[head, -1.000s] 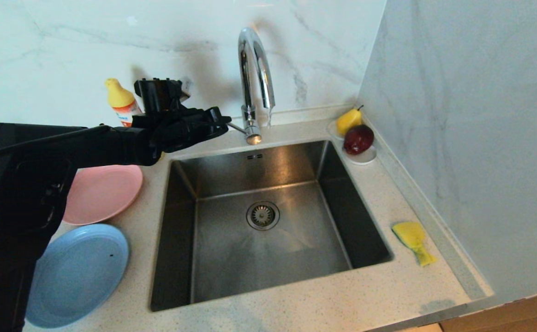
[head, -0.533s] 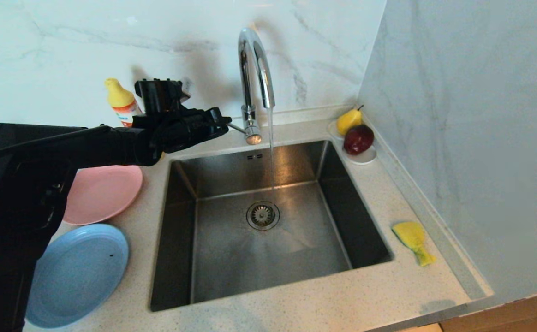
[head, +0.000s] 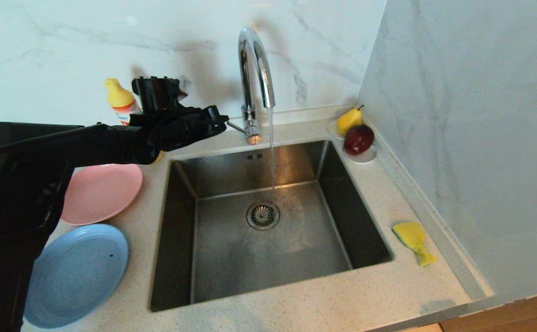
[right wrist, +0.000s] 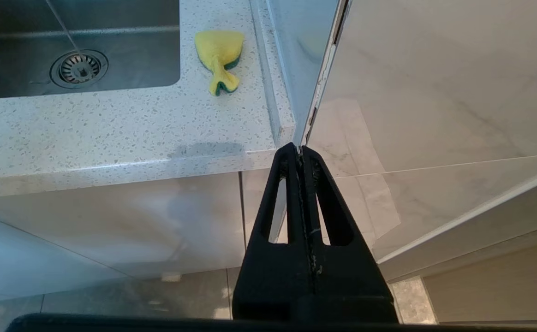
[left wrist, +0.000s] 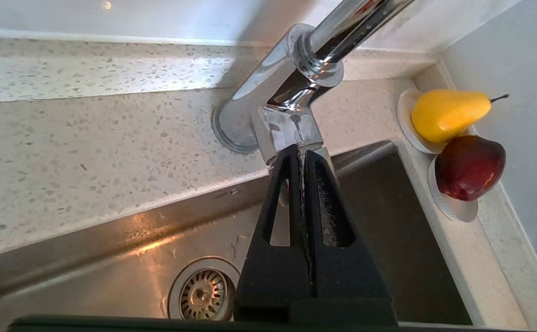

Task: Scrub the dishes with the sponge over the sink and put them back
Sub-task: Turn on the faucet

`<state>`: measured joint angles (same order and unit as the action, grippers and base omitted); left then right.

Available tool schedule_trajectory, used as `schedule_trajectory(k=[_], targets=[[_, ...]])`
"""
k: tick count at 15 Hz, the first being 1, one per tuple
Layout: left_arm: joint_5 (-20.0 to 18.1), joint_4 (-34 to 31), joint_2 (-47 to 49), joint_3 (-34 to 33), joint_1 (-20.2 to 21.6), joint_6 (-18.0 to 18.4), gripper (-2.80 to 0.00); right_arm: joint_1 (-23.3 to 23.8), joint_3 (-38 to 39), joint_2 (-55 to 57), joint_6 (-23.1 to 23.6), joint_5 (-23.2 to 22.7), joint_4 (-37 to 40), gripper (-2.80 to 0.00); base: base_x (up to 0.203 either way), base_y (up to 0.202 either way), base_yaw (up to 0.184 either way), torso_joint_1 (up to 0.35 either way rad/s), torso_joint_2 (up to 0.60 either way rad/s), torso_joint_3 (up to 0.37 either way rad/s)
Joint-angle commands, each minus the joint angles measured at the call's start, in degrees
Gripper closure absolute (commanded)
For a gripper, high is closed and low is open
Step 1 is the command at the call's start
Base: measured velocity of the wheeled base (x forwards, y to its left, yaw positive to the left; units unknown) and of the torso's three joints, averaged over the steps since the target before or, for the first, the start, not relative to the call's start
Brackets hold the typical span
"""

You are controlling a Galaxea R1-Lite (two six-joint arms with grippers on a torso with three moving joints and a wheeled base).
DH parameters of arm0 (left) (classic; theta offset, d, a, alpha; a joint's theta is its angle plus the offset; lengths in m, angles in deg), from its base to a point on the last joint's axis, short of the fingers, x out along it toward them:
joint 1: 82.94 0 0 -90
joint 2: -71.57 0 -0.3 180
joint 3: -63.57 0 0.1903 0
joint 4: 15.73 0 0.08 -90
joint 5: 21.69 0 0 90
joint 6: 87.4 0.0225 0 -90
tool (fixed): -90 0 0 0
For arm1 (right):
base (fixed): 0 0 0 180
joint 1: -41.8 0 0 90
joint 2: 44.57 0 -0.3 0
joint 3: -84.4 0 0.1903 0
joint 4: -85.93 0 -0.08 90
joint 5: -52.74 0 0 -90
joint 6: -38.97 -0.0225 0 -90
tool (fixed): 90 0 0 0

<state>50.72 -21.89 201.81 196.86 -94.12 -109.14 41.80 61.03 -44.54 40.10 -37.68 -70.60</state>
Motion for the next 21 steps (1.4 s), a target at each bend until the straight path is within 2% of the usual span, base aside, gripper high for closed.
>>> schedule_trajectory(k=[1,12,17,21], targets=[[-0.07,0.72,-0.05,0.03,0.02,-0.15,0.00,0.00,0.00,-0.02,0.02,-0.02,-0.01,0.00,0.000,0.000,0.000,0.000,0.00,0.000],[-0.25,1.26,1.77,0.03,-0.34,0.38,0.00,0.00,0.00,-0.02,0.02,-0.02,-0.01,0.00,0.000,0.000,0.000,0.000,0.00,0.000],[-0.16,1.18,1.33,-0.06,-2.00,0.38,0.00,0.00,0.00,-0.02,0.02,-0.02,-0.01,0.00,0.000,0.000,0.000,0.000,0.00,0.000],[2.13,1.17,1.50,-0.45,-2.76,0.47,0.00,0.00,0.00,-0.07,0.02,-0.02,-0.01,0.00,0.000,0.000,0.000,0.000,0.00,0.000]])
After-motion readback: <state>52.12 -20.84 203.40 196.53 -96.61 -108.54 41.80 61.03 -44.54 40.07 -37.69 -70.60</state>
